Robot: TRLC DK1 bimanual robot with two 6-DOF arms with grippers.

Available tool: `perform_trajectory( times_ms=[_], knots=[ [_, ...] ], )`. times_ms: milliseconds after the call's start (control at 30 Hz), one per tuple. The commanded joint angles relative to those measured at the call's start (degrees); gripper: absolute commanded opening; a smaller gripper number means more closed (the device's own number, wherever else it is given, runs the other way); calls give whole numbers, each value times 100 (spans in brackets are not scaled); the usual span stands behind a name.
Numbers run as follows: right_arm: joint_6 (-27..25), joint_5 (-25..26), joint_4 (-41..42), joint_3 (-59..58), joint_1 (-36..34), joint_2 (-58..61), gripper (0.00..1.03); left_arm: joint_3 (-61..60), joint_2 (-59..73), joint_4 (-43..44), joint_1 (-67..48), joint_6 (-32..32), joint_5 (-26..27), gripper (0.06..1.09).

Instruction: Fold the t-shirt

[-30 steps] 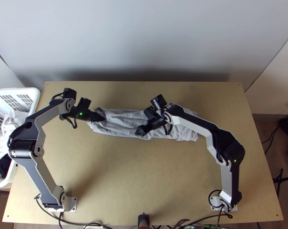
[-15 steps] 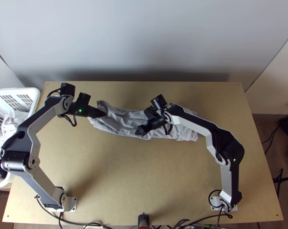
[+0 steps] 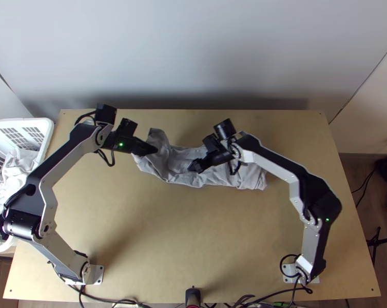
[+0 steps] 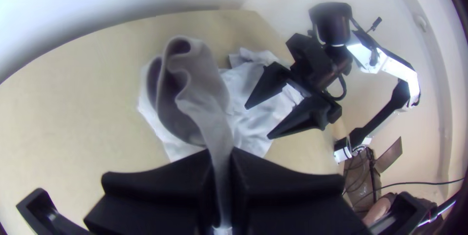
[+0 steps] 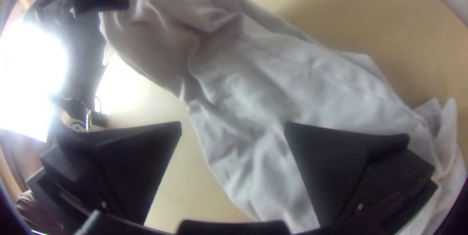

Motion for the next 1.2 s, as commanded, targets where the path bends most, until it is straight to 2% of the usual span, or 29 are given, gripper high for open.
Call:
perform_trajectory(
  times_ms=[0, 200, 600, 900, 1167],
  knots=[
    [19, -5, 61, -359, -419, -501, 98, 401, -27, -116, -389, -47, -4, 9],
    [19, 22, 78, -667, -761, -791, 98, 735, -27, -125, -679, -135, -4, 9],
    [19, 312, 263, -1238, -876, -1318, 98, 1543, 184, 51, -1452, -240, -22, 9],
    [124, 769, 650, -2144, -1210, -2637, 98, 1983, 703, 60, -1672, -258, -48, 9],
    [124, 1111, 1107, -2873, -1227, -3480, 98, 2194, 1081, 174, -1892, -240, -57, 9]
  ],
)
